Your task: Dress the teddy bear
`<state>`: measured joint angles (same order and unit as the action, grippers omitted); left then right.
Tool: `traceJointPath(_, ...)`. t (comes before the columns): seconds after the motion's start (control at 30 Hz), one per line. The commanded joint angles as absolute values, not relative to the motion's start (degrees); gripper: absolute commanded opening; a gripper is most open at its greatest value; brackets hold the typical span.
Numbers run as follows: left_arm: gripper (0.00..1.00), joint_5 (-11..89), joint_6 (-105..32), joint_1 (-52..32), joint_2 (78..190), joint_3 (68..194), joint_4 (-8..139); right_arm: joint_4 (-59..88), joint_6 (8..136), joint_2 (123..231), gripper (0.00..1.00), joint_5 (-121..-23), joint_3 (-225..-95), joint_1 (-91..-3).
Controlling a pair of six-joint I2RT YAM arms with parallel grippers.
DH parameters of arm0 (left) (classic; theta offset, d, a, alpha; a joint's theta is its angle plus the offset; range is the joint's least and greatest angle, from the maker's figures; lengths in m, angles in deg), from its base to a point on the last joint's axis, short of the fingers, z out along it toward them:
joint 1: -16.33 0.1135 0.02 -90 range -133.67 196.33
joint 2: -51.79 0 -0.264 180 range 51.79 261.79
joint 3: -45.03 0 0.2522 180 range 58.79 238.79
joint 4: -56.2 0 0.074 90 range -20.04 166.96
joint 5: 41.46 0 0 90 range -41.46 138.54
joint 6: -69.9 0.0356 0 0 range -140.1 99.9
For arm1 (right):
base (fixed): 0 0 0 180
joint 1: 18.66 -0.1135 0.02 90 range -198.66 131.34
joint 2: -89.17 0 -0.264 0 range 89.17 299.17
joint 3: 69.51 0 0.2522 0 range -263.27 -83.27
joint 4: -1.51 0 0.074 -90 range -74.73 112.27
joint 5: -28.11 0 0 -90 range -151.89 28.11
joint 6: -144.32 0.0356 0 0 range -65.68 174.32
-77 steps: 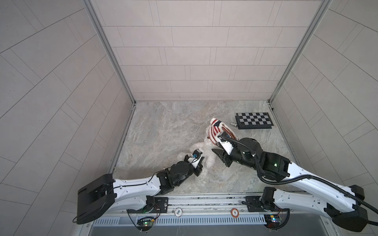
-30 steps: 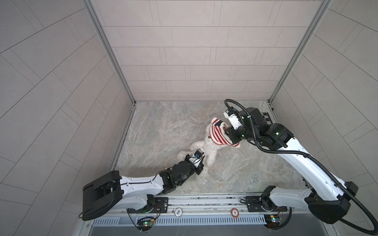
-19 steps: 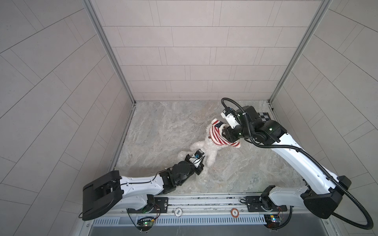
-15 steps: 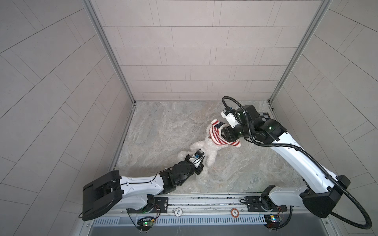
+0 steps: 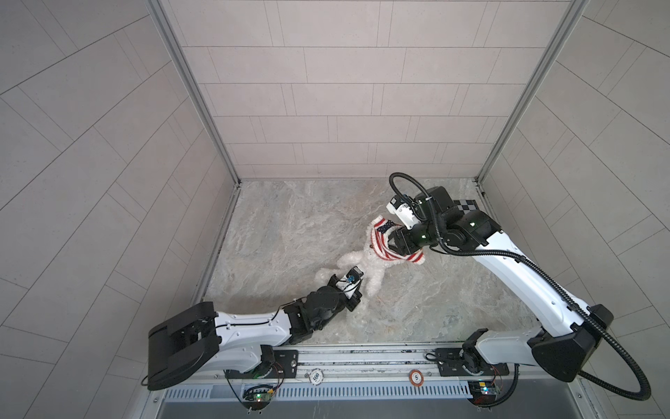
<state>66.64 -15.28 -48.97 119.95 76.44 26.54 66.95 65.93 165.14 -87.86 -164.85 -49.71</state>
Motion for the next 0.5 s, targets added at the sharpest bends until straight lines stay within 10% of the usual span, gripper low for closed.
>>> traceJointPath(0.0, 0.00, 68.1, -13.9, -49.2, 120.3, 78.0, 22.9, 69.1, 65.6, 165.7, 0.49, -90.6, -163.7, -49.5)
traceJointPath(0.47, 0.00, 71.7, -11.4, -51.0, 123.1, 78.5, 21.6, 65.7, 66.5, 165.7, 0.61, -93.6, -159.6, -43.7)
